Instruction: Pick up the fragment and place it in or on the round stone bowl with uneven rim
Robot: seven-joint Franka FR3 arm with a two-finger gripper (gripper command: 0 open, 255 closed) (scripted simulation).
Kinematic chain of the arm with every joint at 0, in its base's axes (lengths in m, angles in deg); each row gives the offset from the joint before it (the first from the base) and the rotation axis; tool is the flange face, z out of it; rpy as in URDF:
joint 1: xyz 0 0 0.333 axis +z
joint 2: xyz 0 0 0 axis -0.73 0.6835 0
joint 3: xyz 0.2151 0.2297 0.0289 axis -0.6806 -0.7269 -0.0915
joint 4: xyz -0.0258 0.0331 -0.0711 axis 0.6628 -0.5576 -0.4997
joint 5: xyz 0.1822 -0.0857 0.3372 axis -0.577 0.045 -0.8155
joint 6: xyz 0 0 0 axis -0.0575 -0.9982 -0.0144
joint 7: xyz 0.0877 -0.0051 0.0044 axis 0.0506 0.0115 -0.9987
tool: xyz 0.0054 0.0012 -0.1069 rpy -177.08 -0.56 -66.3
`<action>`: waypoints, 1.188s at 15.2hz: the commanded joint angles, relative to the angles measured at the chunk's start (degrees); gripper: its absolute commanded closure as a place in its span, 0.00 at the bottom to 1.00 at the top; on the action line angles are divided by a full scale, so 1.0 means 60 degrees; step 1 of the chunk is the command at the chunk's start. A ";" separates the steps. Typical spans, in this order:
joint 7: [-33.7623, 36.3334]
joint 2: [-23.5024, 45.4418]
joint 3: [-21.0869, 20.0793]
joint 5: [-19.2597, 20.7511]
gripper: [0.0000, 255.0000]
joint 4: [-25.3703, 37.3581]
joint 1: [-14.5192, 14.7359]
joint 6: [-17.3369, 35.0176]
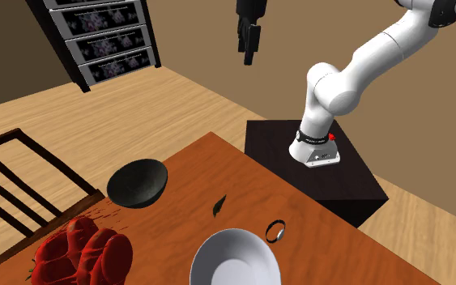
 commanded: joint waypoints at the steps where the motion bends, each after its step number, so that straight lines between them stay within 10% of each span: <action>1: 0.0000 0.0000 0.0000 0.0000 0.00 0.0000 0.0000 0.0000; 18: -0.4083 0.1702 0.1453 -0.2941 0.00 -0.4258 0.2751 0.7253</action>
